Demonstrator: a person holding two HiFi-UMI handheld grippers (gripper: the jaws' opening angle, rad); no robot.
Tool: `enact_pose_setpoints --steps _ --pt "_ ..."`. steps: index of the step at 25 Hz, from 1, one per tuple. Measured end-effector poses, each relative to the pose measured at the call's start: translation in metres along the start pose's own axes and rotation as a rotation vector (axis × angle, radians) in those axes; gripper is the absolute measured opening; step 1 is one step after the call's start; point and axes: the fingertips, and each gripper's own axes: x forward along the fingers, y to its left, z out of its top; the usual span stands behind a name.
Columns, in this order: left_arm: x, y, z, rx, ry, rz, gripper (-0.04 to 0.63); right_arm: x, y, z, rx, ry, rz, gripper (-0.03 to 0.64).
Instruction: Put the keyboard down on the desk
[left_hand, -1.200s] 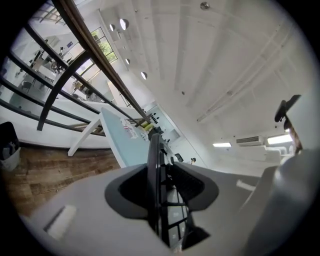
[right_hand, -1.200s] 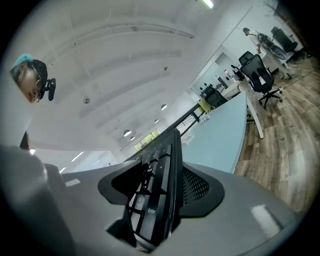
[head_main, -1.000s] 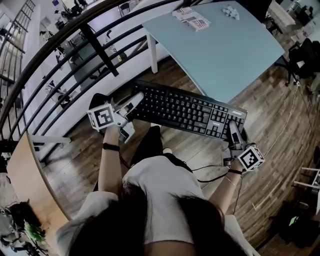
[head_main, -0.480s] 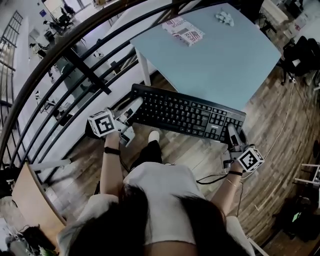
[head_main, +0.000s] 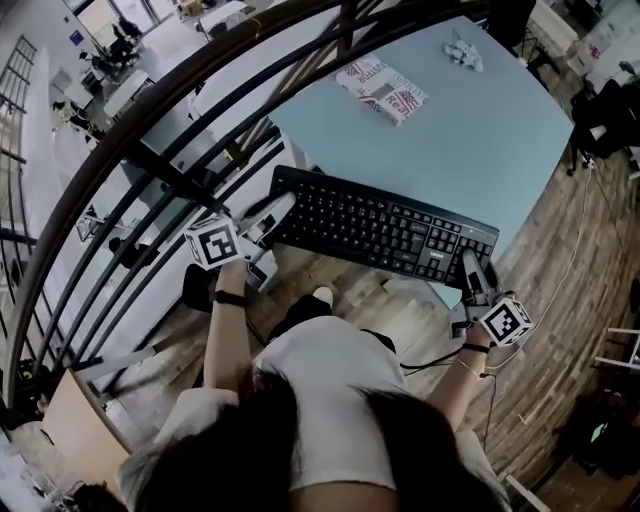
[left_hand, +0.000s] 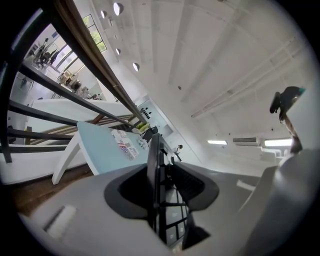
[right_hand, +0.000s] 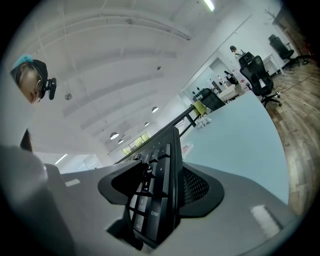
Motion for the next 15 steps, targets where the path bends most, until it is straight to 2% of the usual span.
enact_pose_setpoints --steps 8,12,15 --pt "0.0044 0.0027 -0.0021 -0.008 0.053 0.007 0.170 -0.0028 0.0025 -0.0065 0.013 0.000 -0.006 0.221" --pt "0.0040 0.0057 -0.0050 -0.031 0.060 -0.004 0.170 -0.0061 0.0006 -0.0081 0.015 0.016 -0.054 0.221" --pt "0.0050 0.0026 -0.0014 -0.046 0.063 -0.022 0.170 -0.0063 0.0070 -0.0042 0.017 0.016 -0.055 0.221"
